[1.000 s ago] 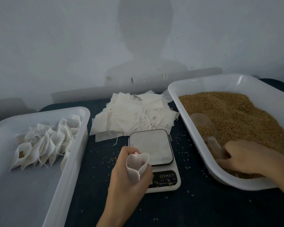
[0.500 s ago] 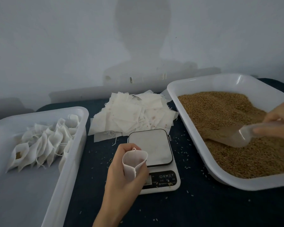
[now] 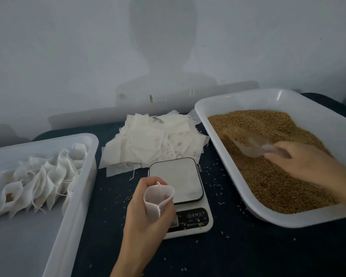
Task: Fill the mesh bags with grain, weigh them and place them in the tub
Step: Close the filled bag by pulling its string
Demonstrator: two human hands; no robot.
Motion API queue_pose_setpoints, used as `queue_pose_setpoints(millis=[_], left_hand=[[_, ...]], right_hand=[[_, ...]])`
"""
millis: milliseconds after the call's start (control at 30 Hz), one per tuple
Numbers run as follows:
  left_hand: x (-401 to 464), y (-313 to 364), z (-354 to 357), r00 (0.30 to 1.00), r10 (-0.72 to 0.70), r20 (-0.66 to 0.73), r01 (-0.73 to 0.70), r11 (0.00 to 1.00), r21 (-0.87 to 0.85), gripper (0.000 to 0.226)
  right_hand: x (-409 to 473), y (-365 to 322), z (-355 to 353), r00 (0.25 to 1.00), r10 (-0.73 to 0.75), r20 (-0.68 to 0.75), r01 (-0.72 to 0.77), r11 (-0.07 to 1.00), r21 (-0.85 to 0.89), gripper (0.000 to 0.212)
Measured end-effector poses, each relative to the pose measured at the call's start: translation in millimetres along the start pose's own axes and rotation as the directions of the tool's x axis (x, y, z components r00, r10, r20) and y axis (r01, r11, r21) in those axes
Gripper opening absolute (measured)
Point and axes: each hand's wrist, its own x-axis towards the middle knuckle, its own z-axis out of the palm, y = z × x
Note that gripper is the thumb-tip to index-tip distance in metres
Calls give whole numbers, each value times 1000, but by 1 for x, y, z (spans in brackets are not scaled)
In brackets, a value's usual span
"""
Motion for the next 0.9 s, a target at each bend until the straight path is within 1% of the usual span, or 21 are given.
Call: queue_pose_setpoints(millis=[67, 100, 167, 267, 333, 400, 533, 600, 667, 767, 900], left_hand=[[0, -1, 1, 1000, 0, 2, 0, 1000, 5, 33], [0, 0, 2, 1000, 1, 7, -1, 1000, 7, 33], [0, 1, 4, 1000, 3, 21, -3, 1000, 3, 32], [-2, 2, 7, 999, 7, 42, -7, 1000, -10, 23], [-3, 4, 7, 999, 12, 41, -12, 1000, -11, 22], [-3, 5, 7, 999, 19, 32, -18, 1000, -7, 22], [-5, 4, 9, 999, 14, 43, -15, 1000, 4, 32], [-6, 5, 10, 999, 14, 46, -13, 1000, -17, 28], [-7, 5, 11, 999, 5, 50, -3, 999, -36, 22], [-3, 3, 11, 999, -8, 44, 9, 999, -32, 22], [11, 0, 14, 999, -44, -3, 44, 999, 7, 31]], right_hand=[[-6, 4, 2, 998, -5, -70, 7, 1000, 23, 23], [-7, 5, 3, 997, 1, -78, -1, 1000, 6, 22], [-1, 3, 5, 999, 31, -40, -34, 997, -67, 24], [22, -8, 9, 997, 71, 39, -61, 976, -208, 28], [35, -18, 15, 996, 60, 63, -45, 974, -221, 21], [42, -24, 19, 997, 41, 62, -27, 977, -212, 29], [40, -16, 21, 998, 34, 54, -27, 992, -126, 31], [33, -8, 19, 999, 34, 17, -33, 998, -57, 31], [21, -3, 14, 999, 18, -34, -17, 1000, 9, 26], [1, 0, 2, 994, -30, -105, 38, 997, 70, 23], [-20, -10, -16, 981, -121, -154, 143, 980, 139, 33]])
